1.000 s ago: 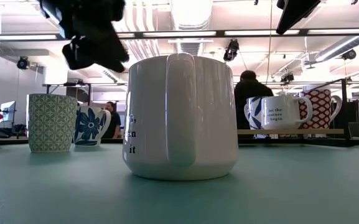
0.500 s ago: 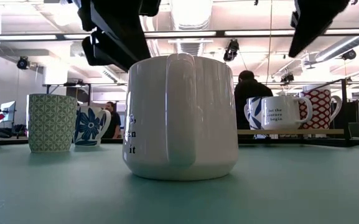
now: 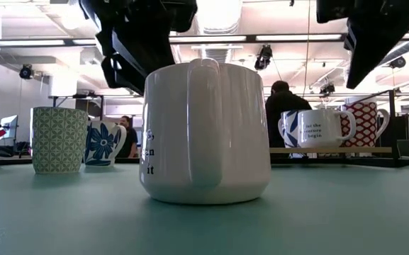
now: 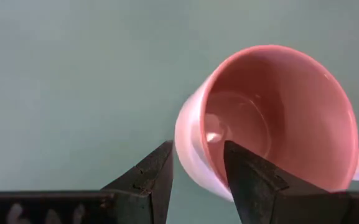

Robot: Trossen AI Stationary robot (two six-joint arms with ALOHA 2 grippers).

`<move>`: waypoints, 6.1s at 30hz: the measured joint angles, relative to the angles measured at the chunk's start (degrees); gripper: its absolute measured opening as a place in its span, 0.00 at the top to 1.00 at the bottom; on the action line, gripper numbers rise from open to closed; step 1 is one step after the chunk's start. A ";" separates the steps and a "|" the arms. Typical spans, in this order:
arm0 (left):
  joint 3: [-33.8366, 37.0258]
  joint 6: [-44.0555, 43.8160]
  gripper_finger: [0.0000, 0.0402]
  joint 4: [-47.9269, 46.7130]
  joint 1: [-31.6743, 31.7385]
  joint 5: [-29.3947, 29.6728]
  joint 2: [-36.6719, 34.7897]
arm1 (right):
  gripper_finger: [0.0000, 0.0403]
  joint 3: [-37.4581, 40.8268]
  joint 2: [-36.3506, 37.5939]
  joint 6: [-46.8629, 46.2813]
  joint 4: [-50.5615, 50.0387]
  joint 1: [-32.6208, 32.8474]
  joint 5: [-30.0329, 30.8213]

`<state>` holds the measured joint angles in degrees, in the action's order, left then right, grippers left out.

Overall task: Place coffee mugs
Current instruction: Put the pink white mug on the shelf

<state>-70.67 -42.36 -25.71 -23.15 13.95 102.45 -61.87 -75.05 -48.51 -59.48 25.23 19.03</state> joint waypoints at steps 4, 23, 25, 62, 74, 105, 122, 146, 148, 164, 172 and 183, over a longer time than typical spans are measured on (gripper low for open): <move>0.03 0.41 0.70 0.54 0.59 -0.02 0.22 | 0.85 -0.01 -0.01 0.27 0.04 0.00 0.02; -0.10 20.56 0.98 3.68 8.39 -5.91 0.47 | 0.85 -0.33 0.02 2.82 -0.27 0.00 -0.15; -0.67 24.32 0.99 3.67 10.05 -6.04 0.59 | 0.85 -0.33 0.05 3.45 -0.27 0.00 -0.16; -38.47 65.82 0.98 -9.66 27.47 -20.69 25.77 | 0.85 -0.37 0.79 31.83 -0.36 0.00 -1.49; -41.16 56.56 0.83 -15.23 28.08 -20.33 25.77 | 0.85 -0.37 0.79 31.55 -0.27 0.00 -1.49; -40.28 48.83 0.96 -21.71 27.56 -13.41 25.62 | 0.85 -0.37 0.79 26.18 -0.24 0.00 -1.49; -40.26 88.42 0.96 -10.02 27.93 -13.48 25.88 | 0.85 -0.37 0.79 26.73 -0.05 0.00 -1.47; -40.24 53.55 0.73 -9.68 27.54 -8.84 25.49 | 0.85 -0.37 0.79 39.86 0.23 -0.02 -1.18; -40.24 52.61 0.73 -10.66 27.20 -8.63 24.80 | 0.85 -0.37 0.79 43.57 1.05 -0.46 -0.40; -38.66 47.62 0.73 -22.61 19.61 -7.81 17.14 | 0.85 0.43 -0.24 57.89 5.81 -11.90 -2.21; -23.95 35.90 0.73 -23.74 16.14 -0.17 4.98 | 0.85 2.03 -2.02 61.50 12.98 -13.85 -8.99; 2.92 19.22 0.73 -5.26 13.87 7.34 -13.01 | 0.75 4.27 -2.34 67.03 20.41 -14.17 -11.89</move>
<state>-67.75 -23.14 -30.97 -9.28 21.29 89.44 -57.59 -77.39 18.52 -39.08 11.06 7.13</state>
